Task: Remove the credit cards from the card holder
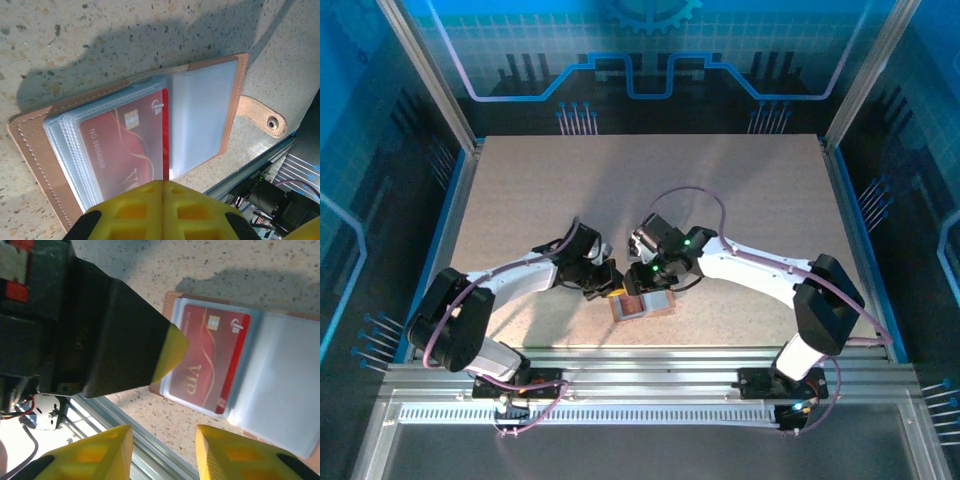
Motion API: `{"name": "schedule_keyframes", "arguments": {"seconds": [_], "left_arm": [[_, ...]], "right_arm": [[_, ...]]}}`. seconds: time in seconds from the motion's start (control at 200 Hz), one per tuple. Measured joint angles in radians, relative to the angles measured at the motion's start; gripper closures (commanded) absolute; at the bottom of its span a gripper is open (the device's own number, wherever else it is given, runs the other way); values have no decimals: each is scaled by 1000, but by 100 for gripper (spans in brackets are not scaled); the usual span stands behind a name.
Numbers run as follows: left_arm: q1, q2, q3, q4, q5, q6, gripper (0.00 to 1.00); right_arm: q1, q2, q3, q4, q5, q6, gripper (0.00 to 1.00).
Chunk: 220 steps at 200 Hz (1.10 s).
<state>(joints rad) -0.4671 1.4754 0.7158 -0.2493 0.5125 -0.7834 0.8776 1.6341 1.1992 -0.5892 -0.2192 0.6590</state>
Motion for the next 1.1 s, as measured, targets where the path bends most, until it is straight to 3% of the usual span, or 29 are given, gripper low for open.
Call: {"name": "schedule_keyframes", "arguments": {"seconds": [0.5,1.101], "left_arm": [[-1,0,0,-2,-24,4,96],[-30,38,-18,2,-30,11,97]], "right_arm": [[-24,104,6,72,-86,11,81],[-132,169,-101,240,-212,40,82]]}}
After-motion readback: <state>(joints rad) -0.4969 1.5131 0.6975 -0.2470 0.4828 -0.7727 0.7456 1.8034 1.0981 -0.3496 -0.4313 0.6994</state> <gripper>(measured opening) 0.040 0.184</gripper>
